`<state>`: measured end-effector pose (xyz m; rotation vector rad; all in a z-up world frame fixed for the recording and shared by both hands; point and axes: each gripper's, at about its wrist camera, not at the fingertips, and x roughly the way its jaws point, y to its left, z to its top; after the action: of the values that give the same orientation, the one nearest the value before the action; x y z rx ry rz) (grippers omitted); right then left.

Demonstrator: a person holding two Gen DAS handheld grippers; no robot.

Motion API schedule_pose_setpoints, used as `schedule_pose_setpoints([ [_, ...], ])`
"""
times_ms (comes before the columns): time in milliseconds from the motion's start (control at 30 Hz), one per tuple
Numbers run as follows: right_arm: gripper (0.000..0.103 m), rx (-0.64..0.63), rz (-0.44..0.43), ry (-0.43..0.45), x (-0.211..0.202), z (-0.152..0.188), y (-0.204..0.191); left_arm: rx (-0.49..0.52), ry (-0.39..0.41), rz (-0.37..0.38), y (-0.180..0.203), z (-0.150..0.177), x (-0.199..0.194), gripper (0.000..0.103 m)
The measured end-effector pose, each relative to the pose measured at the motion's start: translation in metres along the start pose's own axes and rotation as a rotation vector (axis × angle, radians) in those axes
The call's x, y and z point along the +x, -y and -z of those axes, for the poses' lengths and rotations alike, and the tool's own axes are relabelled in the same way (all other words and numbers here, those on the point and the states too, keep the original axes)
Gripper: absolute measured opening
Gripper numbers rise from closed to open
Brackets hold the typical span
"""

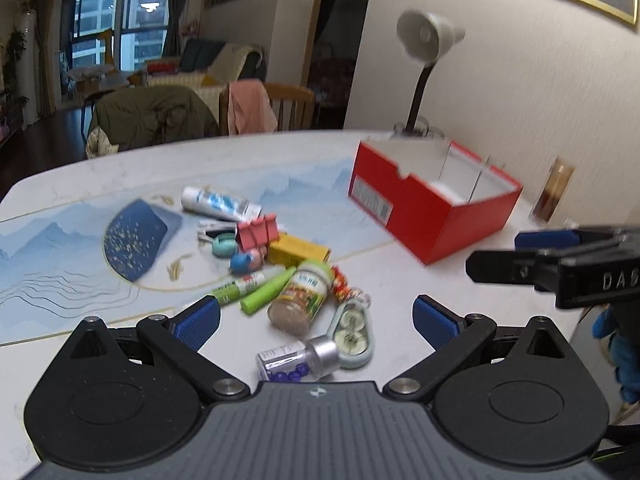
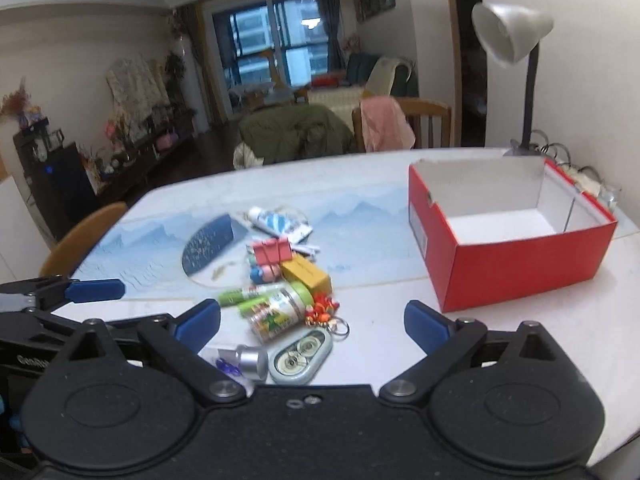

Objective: Organize rigid objects
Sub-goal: 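Grasp the clear blue-bead bottle with left tool while right tool grasps the tape dispenser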

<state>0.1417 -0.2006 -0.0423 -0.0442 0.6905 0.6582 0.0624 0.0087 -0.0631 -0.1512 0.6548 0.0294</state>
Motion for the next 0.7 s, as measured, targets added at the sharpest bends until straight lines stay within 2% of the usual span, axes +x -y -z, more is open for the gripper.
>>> schedule_pose_setpoints([
  [133,0.095,0.039,0.005,-0.078,0.033,-0.003,0.006,0.018,-0.057,-0.046,0.000,0.013,0.033,0.103],
  [200,0.094,0.055,0.012,-0.119,0.048,-0.003,0.008,0.018,-0.124,-0.070,0.003,0.018,0.047,0.103],
  [333,0.091,0.100,0.030,-0.194,0.076,-0.001,0.011,-0.012,-0.132,-0.110,0.000,0.024,0.063,0.103],
  [500,0.090,0.122,0.047,-0.258,0.106,0.004,0.009,-0.034,-0.165,-0.107,0.007,0.033,0.081,0.103],
  [700,0.086,0.132,0.078,-0.325,0.139,0.007,0.000,-0.036,-0.166,-0.165,0.000,0.034,0.093,0.102],
])
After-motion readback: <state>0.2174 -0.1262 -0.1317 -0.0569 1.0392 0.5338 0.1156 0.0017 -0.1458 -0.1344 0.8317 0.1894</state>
